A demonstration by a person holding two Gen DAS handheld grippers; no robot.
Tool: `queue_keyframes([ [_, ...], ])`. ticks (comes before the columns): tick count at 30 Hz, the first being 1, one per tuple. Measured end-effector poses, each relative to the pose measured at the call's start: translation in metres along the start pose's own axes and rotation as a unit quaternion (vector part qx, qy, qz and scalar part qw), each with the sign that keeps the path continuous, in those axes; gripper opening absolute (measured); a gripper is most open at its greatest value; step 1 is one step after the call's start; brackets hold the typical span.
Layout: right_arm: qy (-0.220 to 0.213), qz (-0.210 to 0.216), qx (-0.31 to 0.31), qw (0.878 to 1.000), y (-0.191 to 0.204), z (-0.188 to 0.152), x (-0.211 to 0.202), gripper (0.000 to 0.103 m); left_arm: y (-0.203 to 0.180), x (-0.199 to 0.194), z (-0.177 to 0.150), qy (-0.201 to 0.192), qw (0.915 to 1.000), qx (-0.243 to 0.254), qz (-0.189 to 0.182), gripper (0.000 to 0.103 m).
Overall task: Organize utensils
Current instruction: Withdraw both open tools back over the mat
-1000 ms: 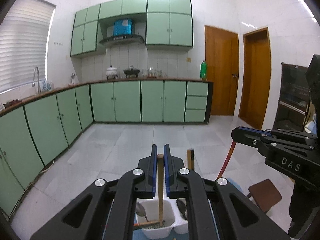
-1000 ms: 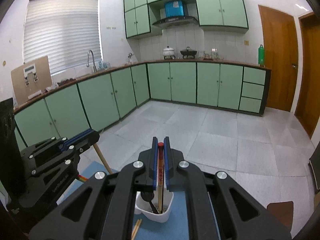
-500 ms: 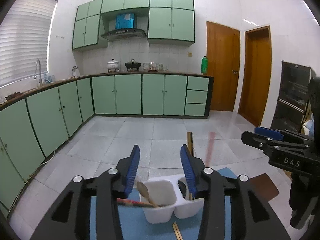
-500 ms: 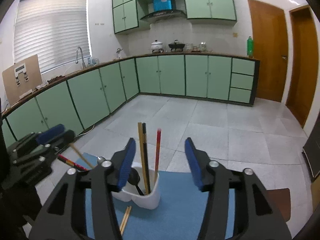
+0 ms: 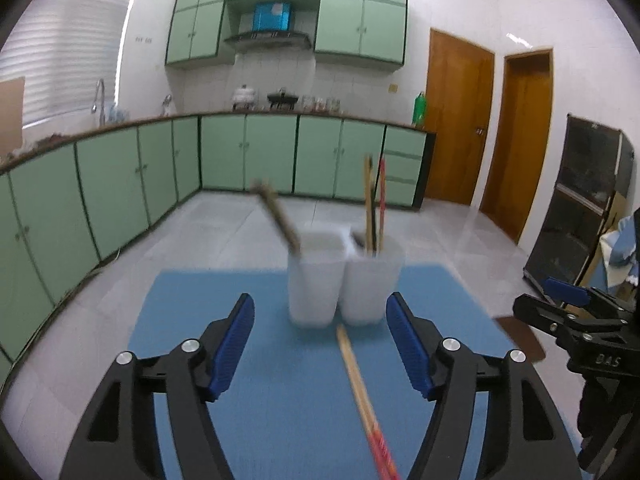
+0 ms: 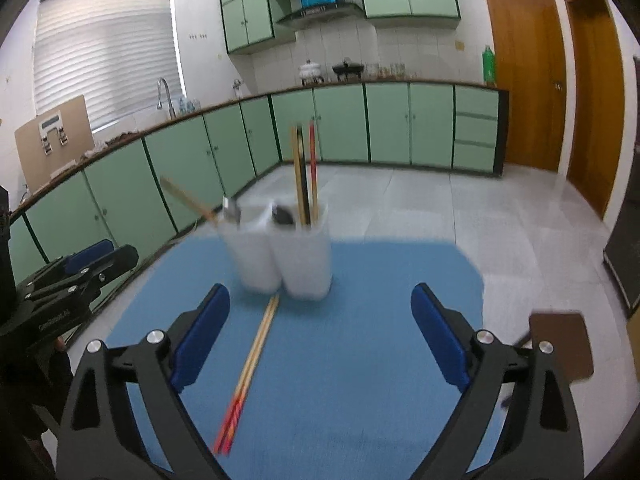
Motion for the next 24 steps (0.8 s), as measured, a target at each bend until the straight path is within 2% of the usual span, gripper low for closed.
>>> queue_keyframes([
  [5, 0.035, -0.001, 0.002, 0.999, 0.004, -0.048, 0.001, 0.089, 0.006, 0.003, -0.051, 0.051, 0.9985, -0.010, 0.017, 0.067],
  [11, 0.061, -0.006, -0.002, 0.998, 0.014, -0.081, 0.003, 0.089, 0.009, 0.001, -0.090, 0.080, 0.9962, -0.022, 0.026, 0.067],
  [17, 0.074, -0.010, -0.007, 0.997, 0.020, -0.101, 0.003, 0.089, 0.011, 0.000, -0.108, 0.096, 0.9943, -0.026, 0.037, 0.067],
  [24, 0.086, -0.009, -0.015, 0.996, 0.025, -0.109, 0.007, 0.089, 0.017, 0.000, -0.122, 0.117, 0.9915, -0.030, 0.048, 0.067],
])
Point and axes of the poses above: each gripper's, at about its wrist camera, not at the fingertips, and x roughly the way its jaws point, y to its left, z to its top, the point moved 2 cm from there along x, roughly the way its jaws point, and after that the axes turned 12 degrees about -z, right-handed, at the moved point
